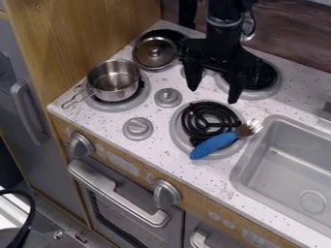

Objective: Move the blue object to top right burner

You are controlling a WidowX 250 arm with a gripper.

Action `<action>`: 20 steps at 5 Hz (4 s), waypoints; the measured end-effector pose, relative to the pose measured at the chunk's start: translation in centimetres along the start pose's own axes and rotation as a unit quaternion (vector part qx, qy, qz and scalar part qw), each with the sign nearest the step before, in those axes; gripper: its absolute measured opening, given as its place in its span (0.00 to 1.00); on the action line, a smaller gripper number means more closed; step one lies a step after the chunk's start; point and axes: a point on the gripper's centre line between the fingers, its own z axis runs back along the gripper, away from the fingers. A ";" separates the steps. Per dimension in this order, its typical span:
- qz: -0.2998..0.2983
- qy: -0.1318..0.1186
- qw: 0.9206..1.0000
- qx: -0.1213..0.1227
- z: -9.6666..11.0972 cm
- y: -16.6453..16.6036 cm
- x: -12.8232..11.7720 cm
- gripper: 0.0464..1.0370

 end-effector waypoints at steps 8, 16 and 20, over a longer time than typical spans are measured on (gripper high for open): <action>-0.101 -0.035 0.993 -0.044 -12.6 -1.9 1.2 0.94; -0.178 -0.094 0.980 -0.008 -5.7 -3.9 12.5 0.24; -0.146 -0.112 0.983 -0.013 -11.7 -1.0 17.5 0.24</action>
